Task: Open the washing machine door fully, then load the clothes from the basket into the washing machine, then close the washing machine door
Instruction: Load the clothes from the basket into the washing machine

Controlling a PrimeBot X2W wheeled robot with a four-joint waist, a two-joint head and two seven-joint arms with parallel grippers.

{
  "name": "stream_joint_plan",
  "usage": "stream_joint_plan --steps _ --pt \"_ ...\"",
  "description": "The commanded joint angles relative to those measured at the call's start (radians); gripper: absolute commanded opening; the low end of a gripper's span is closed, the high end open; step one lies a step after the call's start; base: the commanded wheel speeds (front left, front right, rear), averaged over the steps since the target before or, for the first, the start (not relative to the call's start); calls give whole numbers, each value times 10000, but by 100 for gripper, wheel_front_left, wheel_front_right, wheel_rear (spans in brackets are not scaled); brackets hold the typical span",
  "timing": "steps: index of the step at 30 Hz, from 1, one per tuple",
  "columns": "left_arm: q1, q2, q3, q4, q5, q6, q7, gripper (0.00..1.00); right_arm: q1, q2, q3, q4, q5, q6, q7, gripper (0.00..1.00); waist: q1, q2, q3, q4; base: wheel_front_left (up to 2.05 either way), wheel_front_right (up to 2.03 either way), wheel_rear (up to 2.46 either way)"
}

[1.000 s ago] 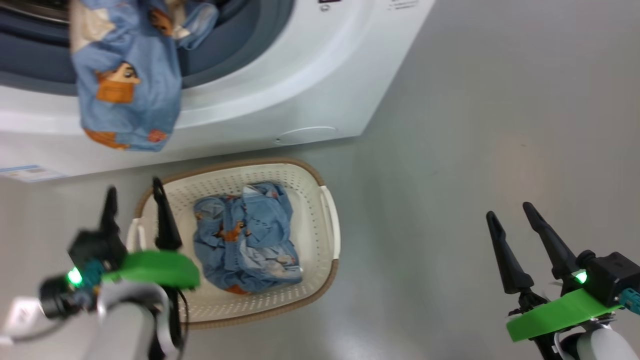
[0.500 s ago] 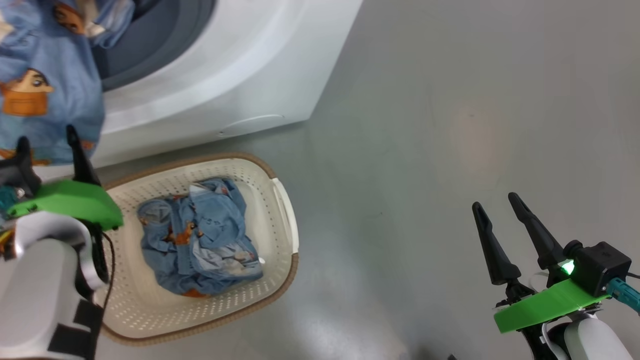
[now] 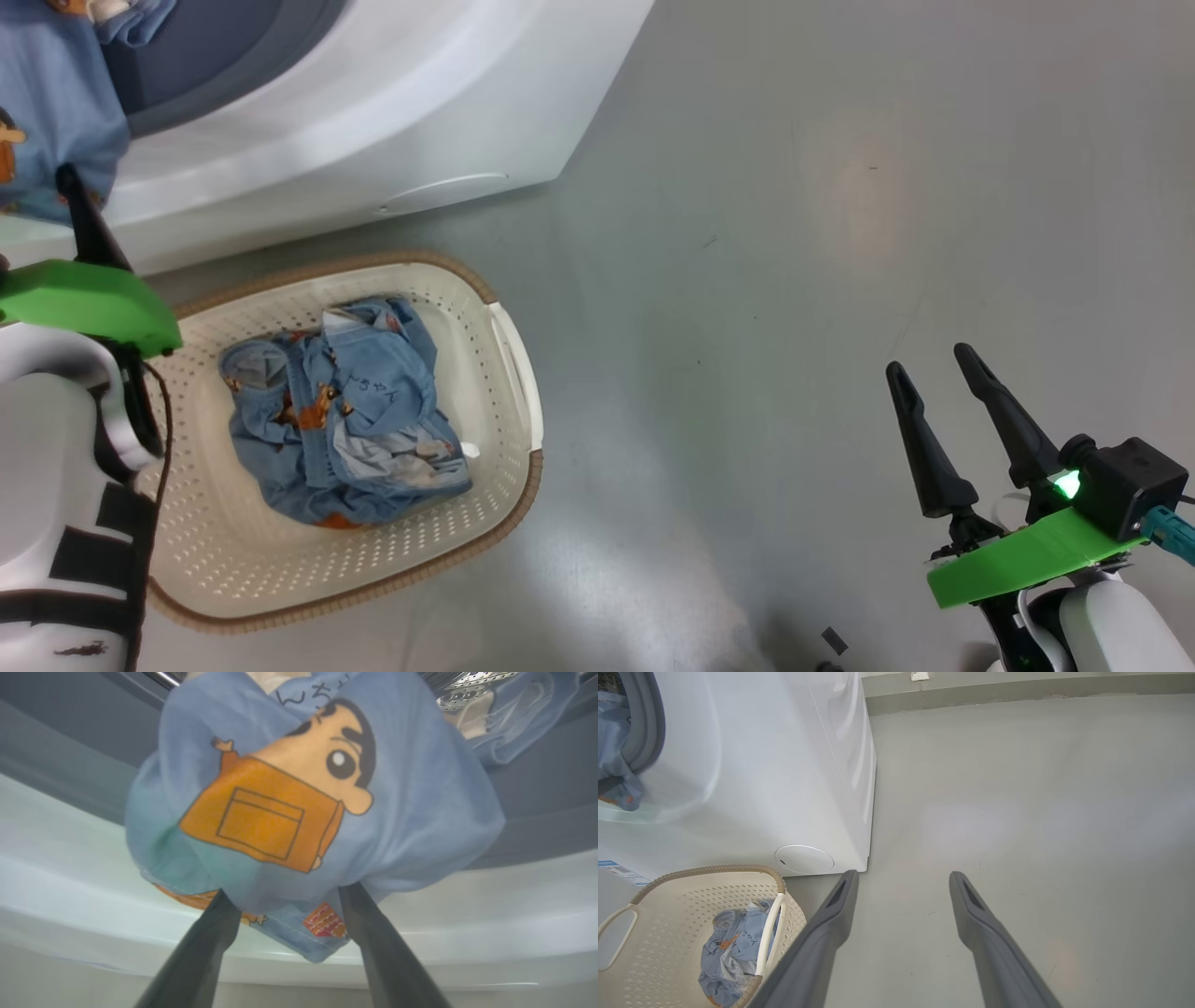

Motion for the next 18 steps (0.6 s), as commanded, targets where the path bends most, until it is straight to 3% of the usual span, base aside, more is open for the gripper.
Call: stream_joint_plan --steps 1,4,8,9,12,18 --pt "-338 333 303 -175 56 37 -230 100 44 -224 174 -218 113 16 -74 100 0 0 89 68 0 0 0" --pt "-513 230 302 -139 155 33 -328 100 39 -248 166 -227 110 16 -74 100 0 0 135 121 0 0 0" --pt "-658 167 392 -119 285 54 -373 51 -2 -267 177 -239 114 16 -74 100 0 0 173 138 0 0 0" --pt "-682 131 449 -225 313 60 -377 46 -8 -276 169 -245 117 16 -74 100 0 0 181 151 0 0 0" --pt "-560 -87 539 -673 458 41 -380 0 17 -294 91 -268 117 16 -74 100 0 0 201 240 0 0 0" --pt "18 -609 583 -1389 678 0 -383 0 90 -288 133 -253 120 16 -74 100 0 0 83 484 0 0 0"
